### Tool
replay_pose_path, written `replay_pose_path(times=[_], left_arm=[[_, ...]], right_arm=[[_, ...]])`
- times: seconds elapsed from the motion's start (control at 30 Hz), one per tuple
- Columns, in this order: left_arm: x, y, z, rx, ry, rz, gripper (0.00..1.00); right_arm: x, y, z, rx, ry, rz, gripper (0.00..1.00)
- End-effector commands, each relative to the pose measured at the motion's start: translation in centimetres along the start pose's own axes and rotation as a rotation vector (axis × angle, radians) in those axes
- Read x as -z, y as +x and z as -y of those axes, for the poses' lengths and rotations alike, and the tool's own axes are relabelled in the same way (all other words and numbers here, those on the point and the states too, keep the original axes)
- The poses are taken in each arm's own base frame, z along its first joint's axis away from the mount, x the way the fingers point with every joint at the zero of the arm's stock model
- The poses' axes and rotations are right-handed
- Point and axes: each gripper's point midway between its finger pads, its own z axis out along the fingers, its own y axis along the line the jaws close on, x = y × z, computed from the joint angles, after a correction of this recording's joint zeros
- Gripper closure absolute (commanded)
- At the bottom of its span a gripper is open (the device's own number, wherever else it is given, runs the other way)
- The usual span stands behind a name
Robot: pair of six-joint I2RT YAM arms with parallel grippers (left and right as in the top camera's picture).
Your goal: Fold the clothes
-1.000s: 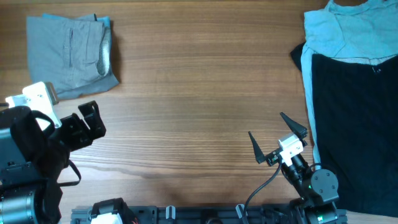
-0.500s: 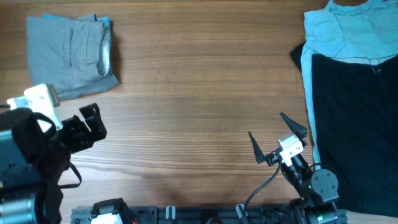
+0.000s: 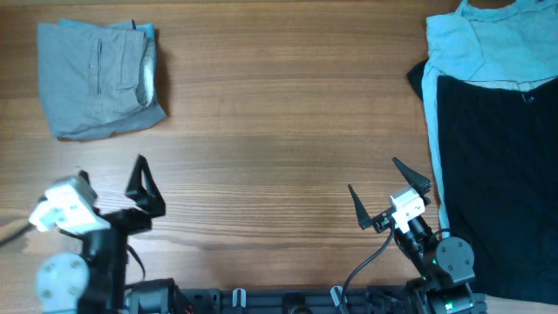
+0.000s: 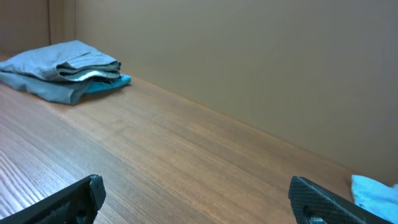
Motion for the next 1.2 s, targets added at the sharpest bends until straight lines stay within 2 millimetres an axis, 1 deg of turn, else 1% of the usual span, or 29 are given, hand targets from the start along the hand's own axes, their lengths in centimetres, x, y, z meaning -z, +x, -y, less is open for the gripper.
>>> replay_pose_path(times=[0.0, 0.13, 0.27, 0.37, 0.43, 0.5, 0.6, 0.63, 0.7, 1.17], left_arm=[[0.2, 2.4, -0.8, 0.031, 0.017, 0.061, 0.00], [0.2, 3.6, -1.2, 0.031, 0.039, 0.126, 0.00], [-1.6, 5.2, -1.5, 0.038, 0.051, 0.127, 0.00], [-3.5, 7.1, -2.0, 0.072, 0.065, 0.142, 0.00], [-4.4, 8.1, -2.3, 0.105, 0.072, 0.152, 0.00], [-5.3, 9.6, -2.8, 0.146, 0.077, 0.154, 0.00], [-6.3, 11.7, -3.4, 0.200, 0.079, 0.144, 0.00], [-6.5, 12.9, -3.8, 0.226, 0.065, 0.105, 0.00], [-6.7, 14.4, -4.2, 0.238, 0.043, 0.046, 0.00], [-6.7, 14.4, -4.1, 0.238, 0.047, 0.047, 0.00]], right_arm=[[0.0, -0.1, -0.1, 0.007, -0.010, 0.007, 0.00], [0.0, -0.1, -0.1, 0.007, -0.010, 0.007, 0.00], [0.0, -0.1, -0.1, 0.007, -0.010, 0.007, 0.00], [0.0, -0.1, -0.1, 0.006, -0.010, 0.007, 0.00], [0.0, -0.1, -0.1, 0.007, -0.010, 0.007, 0.00], [0.0, -0.1, -0.1, 0.007, -0.010, 0.007, 0.00], [0.0, -0.1, -0.1, 0.007, -0.010, 0.006, 0.00], [0.0, -0.1, -0.1, 0.006, -0.010, 0.006, 0.00], [0.0, -0.1, -0.1, 0.006, -0.010, 0.006, 0.00], [0.0, -0.1, -0.1, 0.007, -0.010, 0.007, 0.00]])
